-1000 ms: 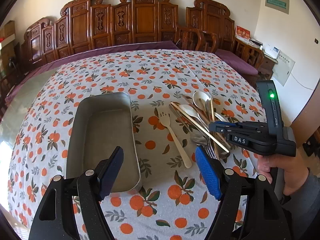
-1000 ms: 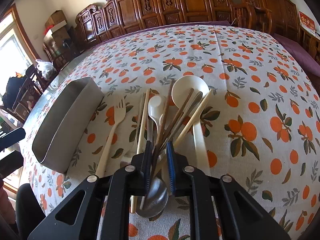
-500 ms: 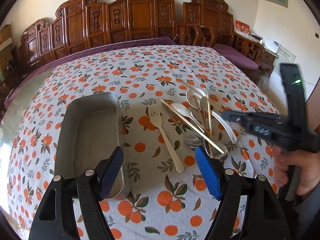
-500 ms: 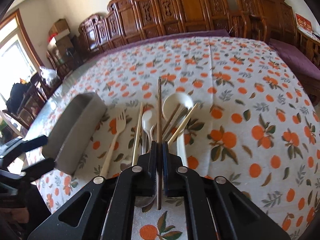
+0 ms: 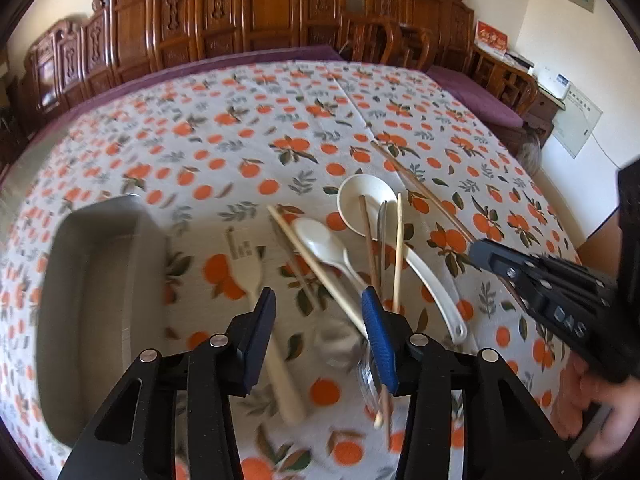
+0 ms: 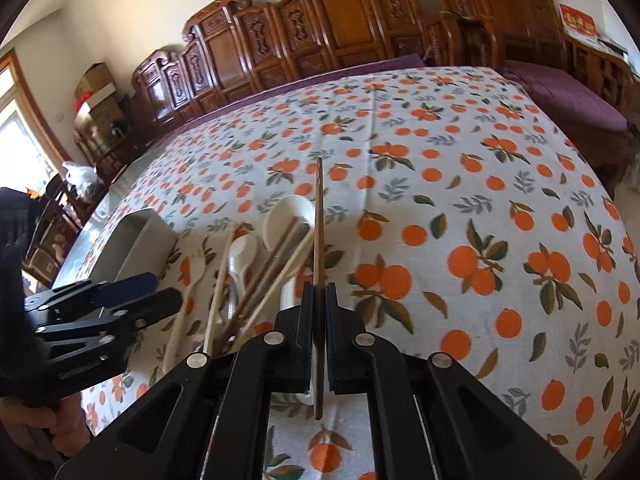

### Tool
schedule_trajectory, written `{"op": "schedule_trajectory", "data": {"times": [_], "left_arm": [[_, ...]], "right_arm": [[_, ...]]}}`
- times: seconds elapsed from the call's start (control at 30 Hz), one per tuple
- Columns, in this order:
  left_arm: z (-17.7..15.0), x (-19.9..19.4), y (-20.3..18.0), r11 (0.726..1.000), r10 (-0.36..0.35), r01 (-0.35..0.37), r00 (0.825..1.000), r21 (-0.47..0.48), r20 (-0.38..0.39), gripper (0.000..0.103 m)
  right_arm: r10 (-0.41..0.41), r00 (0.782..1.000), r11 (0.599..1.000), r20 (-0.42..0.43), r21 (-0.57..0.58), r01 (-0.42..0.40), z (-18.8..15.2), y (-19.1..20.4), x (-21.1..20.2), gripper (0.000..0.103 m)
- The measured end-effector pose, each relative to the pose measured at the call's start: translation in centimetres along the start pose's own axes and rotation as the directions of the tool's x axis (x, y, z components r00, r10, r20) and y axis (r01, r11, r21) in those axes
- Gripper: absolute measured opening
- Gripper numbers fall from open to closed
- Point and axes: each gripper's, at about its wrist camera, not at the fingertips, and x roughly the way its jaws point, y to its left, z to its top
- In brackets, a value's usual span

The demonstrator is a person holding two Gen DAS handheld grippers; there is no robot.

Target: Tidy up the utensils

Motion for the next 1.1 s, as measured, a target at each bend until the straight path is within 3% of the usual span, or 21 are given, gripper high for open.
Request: {"op": "schedule_trajectory", "data": {"times": [0.13,0.4,0.6,1.1], "left_arm": [[0.8,2.7,-0.1,0.999,0.001,-0.004,0.998,-0.048,-0.070,0.032],[0.9,4.5,0.4,0.989,-0.050,0.030,0.989,-0.145,-0.138,0.018],[0.8,3.6,0.7,0.983,-0.071,0.048,0.989,-0.178,-0.126,0.005],[0.7,-2.5,3.7,0.992,-0.066,0.062,0.997,-0.113,-0.036,0.004]], "right_arm": [[0.004,1.000,1.000,0.009,0.012,-0.004,0.2,-0.4,-0.2,0.006],[0.029,0.999,1.000,0.023,0.011,-0.029,0.5,0.1,-0.4,0.007],[0.032,0.999,0.999,0.025,0.004,-0.032,0.6,0.4,-0.5,0.007],[0.041,0.999,0.996,0.007,-0.078,-0.040,0.3,3.9,-0.3,0.006]]}}
